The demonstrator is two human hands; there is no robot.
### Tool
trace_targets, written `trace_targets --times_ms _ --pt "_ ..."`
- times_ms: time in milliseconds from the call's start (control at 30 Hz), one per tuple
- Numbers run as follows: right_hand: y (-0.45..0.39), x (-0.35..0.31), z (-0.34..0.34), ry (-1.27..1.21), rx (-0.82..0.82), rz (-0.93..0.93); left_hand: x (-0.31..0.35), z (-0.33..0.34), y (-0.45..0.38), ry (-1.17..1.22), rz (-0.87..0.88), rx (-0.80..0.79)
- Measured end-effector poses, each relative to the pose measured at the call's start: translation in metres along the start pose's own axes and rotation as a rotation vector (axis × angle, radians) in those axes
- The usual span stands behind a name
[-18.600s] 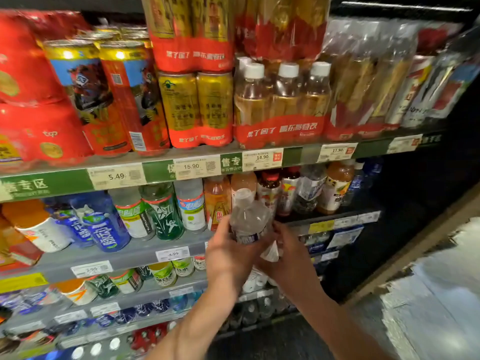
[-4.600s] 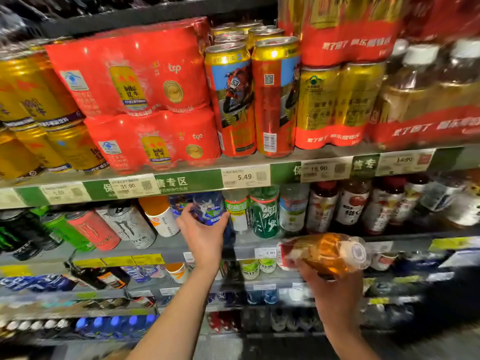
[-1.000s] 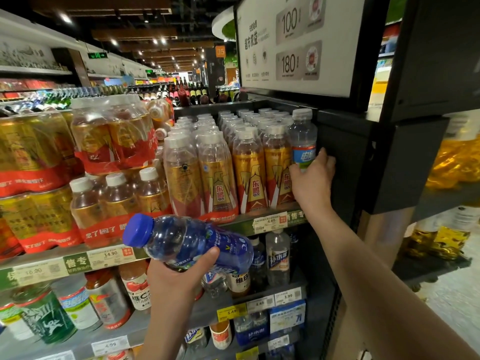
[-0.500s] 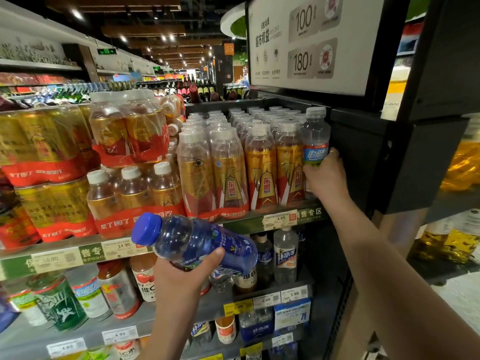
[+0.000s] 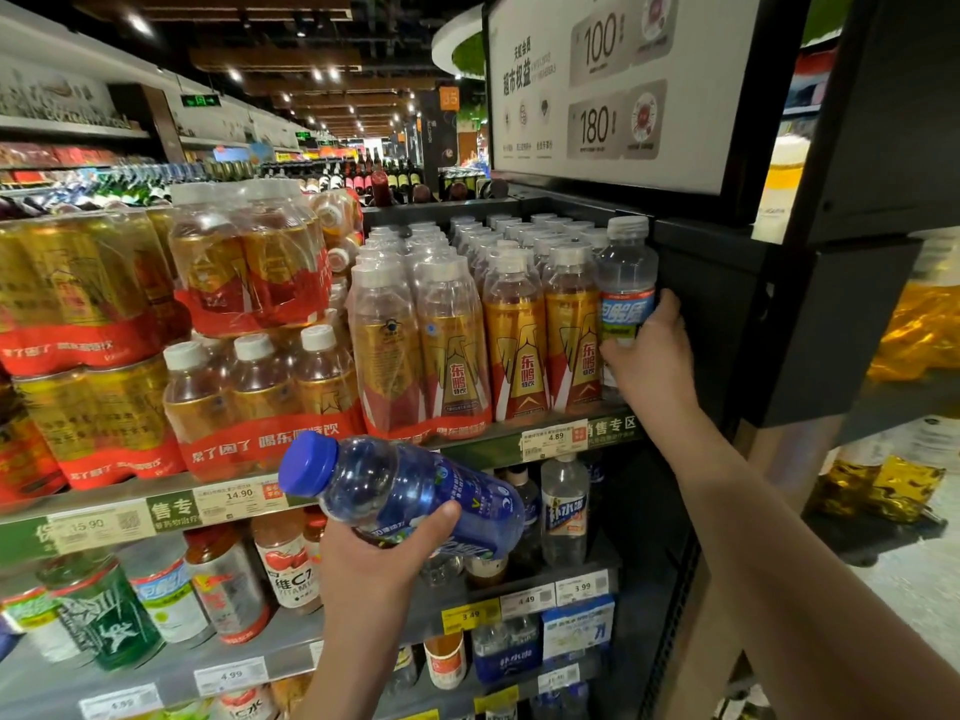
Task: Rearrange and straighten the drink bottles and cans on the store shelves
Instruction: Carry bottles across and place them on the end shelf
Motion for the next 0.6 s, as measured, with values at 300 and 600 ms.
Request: trace_targets --times_ms 300,600 --pt "0.017 -0.005 0.008 -0.089 0.14 0.001 -0.003 0.012 0.003 0.008 -0.004 -0.067" --pt "0.024 -0.01 0.013 0.129 0.213 -0.038 -0.001 0.003 0.003 0.044 -0.001 -0.028"
Point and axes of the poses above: each hand's wrist, its own y-axis away from the middle knuckle, its own z-axis out of the palm, x = y × z, the point moved 2 cm from there along -y, towards the middle knuckle, and after that the axes turned 14 degrees about y, right-handed, at the moved point
